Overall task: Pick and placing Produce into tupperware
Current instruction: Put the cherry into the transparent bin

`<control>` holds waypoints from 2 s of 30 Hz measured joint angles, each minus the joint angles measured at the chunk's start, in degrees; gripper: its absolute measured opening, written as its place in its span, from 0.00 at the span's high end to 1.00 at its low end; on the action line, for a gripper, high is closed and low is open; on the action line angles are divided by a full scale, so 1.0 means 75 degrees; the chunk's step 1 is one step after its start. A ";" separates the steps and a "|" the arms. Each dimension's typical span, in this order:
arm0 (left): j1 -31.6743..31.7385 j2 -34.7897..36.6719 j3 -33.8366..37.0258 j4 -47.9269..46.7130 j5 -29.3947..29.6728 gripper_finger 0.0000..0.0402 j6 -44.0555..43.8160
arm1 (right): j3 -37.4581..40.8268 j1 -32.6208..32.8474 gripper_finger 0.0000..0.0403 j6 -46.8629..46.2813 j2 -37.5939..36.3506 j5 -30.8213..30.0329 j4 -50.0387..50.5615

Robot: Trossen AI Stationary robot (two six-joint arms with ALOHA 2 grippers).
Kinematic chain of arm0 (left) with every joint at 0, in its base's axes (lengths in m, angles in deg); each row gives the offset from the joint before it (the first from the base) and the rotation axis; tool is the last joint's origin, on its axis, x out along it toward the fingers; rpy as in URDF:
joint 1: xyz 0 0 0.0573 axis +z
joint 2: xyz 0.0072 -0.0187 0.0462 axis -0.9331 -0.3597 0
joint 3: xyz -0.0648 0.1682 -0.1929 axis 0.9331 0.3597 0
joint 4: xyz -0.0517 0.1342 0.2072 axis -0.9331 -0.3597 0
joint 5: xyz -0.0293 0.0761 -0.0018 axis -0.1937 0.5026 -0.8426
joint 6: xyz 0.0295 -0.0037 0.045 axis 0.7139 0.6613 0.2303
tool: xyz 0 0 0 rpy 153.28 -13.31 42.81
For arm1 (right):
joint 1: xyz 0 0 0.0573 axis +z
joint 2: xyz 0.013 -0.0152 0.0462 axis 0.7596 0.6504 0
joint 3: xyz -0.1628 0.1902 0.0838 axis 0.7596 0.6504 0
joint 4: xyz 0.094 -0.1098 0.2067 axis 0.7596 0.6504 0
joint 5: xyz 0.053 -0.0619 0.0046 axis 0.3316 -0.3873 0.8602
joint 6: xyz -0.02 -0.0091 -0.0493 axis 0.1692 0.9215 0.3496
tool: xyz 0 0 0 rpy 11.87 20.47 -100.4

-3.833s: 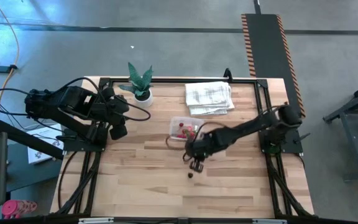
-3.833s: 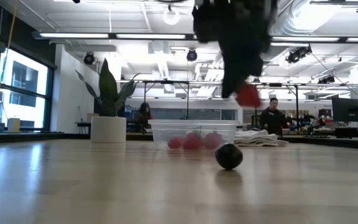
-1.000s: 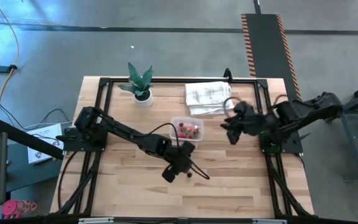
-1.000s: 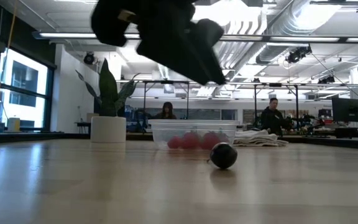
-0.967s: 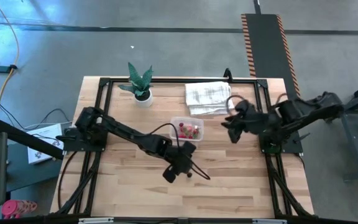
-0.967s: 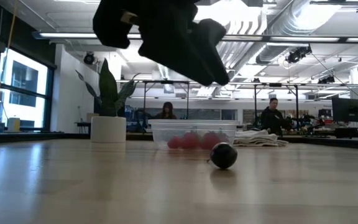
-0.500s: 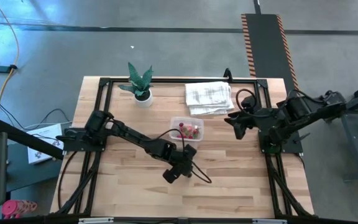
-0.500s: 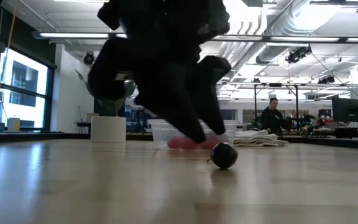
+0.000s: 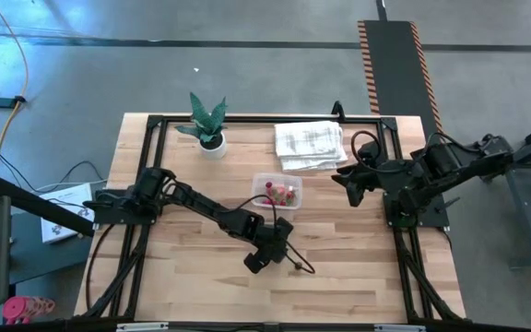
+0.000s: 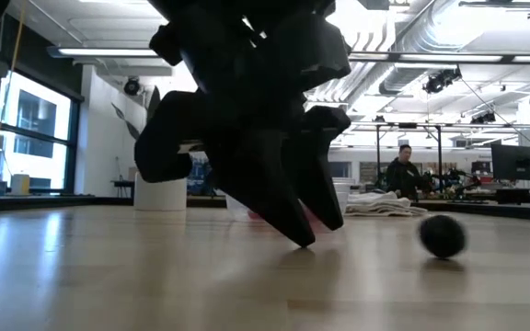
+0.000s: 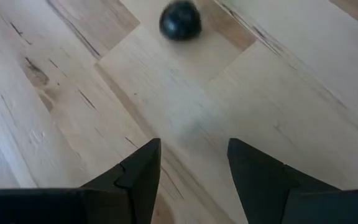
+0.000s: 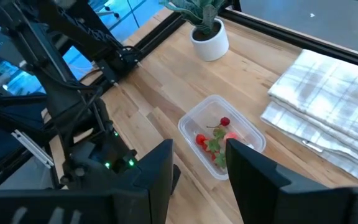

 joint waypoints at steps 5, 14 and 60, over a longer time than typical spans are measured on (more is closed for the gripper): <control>0.0000 -0.0037 -0.0003 0.0066 0.0001 0.55 -0.0330 | 0.0000 0.0014 0.65 -0.0002 0.0001 0.0003 0.0029; 0.0006 0.0664 0.0012 -0.1143 0.0632 0.55 -0.2489 | -0.0003 0.0027 0.65 -0.0385 0.0472 0.0324 0.0398; 0.0000 0.7756 0.0006 -0.6891 0.4916 0.55 -0.6047 | 0.0000 0.1474 0.65 -0.4264 0.6134 0.4427 -0.0977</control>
